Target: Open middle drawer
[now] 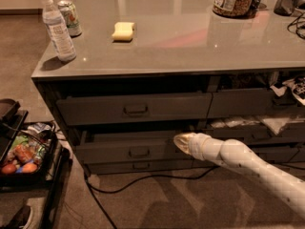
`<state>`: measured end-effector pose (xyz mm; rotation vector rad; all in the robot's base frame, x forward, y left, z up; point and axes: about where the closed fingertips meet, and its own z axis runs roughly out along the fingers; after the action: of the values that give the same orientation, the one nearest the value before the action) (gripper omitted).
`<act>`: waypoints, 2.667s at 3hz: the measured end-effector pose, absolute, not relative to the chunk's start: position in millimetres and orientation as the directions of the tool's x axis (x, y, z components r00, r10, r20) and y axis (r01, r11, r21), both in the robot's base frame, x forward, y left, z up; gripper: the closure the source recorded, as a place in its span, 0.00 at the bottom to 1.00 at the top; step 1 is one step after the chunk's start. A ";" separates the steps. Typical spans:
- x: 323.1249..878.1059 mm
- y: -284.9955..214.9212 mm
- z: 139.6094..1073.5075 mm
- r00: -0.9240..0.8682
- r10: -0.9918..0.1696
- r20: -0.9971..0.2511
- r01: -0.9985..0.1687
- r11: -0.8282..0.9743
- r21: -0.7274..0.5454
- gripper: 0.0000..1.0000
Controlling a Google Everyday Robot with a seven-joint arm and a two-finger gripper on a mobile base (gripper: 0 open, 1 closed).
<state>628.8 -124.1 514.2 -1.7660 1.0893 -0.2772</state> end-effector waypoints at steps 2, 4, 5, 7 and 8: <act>695.0 -106.2 500.5 0.634 -0.722 -0.277 -0.523 -0.137 -0.841 1.00; 706.0 -98.0 475.3 0.634 -0.734 -0.244 -0.542 -0.196 -0.817 1.00; 711.2 -100.1 461.8 0.626 -0.743 -0.235 -0.550 -0.209 -0.808 1.00; 721.2 -106.6 428.5 0.594 -0.746 -0.300 -0.646 -0.220 -0.731 1.00; 726.7 -119.3 423.3 0.545 -0.727 -0.417 -0.734 -0.174 -0.656 1.00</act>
Offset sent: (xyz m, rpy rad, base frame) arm 0.0869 0.0137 -0.0145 0.0008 -0.0196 0.1035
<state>726.7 -119.3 423.3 -1.9108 1.1890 0.0102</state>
